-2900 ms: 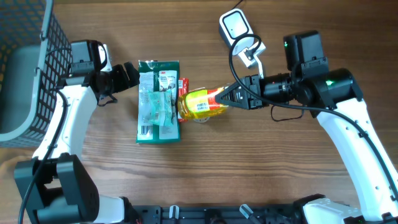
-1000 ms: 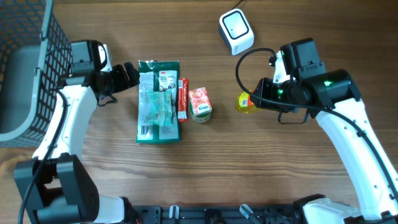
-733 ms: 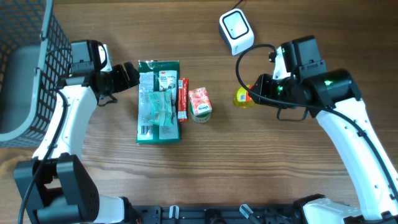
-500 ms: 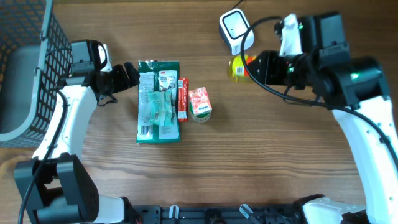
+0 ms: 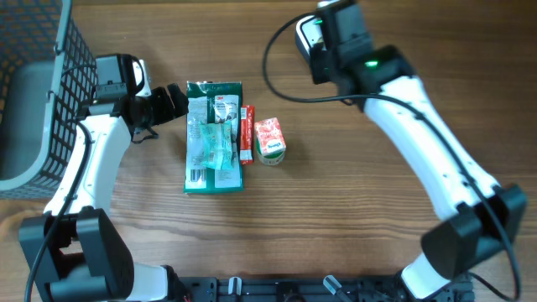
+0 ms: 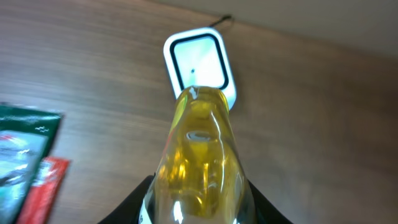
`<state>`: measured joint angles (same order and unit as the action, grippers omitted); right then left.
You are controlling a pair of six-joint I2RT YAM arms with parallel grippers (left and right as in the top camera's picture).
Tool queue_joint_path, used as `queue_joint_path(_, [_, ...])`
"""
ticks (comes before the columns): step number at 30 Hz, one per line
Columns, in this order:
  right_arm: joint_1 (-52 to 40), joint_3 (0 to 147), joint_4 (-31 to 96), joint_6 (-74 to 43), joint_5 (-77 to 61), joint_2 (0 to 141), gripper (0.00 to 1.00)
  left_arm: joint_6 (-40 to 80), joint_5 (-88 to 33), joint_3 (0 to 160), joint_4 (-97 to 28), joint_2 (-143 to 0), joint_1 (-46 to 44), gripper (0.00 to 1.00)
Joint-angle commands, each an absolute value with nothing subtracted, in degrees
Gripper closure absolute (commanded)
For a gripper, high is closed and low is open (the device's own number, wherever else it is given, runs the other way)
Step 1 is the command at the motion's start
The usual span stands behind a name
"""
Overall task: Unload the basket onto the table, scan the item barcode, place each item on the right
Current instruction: 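Raise the yellow oil bottle up to the scanner window with right gripper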
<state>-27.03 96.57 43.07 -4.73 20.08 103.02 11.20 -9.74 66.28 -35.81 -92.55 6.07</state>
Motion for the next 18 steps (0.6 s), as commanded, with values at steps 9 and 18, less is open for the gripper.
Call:
queue_joint_path(9, [-29.08,97.38,25.15,22.94,35.51,113.89,0.95,10.70,-9.34,67.02,-35.62,-91.92,6.57,0.00])
queue_joint_path(18, [-29.06,97.36,13.91,32.71,46.11,120.97,0.95,10.70,-9.34,67.02,-35.62,-91.92,6.57,0.00])
